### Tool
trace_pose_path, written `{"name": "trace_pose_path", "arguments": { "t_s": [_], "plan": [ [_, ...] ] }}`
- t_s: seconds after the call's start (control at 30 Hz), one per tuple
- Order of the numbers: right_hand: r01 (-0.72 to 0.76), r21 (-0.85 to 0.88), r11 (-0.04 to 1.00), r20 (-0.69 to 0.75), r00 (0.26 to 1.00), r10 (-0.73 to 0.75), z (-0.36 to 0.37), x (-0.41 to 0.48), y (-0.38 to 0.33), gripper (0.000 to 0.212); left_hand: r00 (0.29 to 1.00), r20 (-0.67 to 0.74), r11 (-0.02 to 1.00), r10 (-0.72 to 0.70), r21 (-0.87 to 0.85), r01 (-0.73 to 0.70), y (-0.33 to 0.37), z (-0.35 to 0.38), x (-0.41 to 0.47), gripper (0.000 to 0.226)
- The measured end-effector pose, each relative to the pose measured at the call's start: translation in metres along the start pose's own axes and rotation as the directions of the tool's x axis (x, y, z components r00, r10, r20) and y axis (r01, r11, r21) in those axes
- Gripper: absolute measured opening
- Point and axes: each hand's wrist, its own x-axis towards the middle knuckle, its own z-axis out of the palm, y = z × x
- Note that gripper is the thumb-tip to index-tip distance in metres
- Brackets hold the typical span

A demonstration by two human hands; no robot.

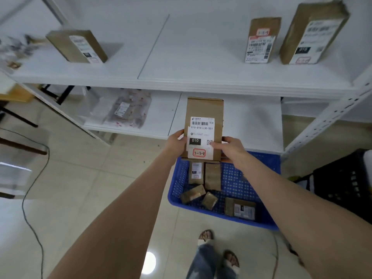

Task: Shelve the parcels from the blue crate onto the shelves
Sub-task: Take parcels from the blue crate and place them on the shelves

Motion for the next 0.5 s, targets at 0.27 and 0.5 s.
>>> {"name": "trace_pose_path", "arguments": {
  "t_s": [0.27,0.5],
  "plan": [
    [0.059,-0.028,0.998,0.009,0.998,-0.058,0.003,-0.033,-0.022,0.046,0.996,-0.071,0.999,0.047,-0.011,-0.048,0.019,-0.019,-0.041,0.041],
    [0.084,-0.021,0.996,0.017,0.996,-0.084,0.002,-0.050,-0.036,0.060,0.992,-0.107,0.997,0.070,0.023,-0.068,0.037,-0.025,-0.061,0.040]
  ]
}}
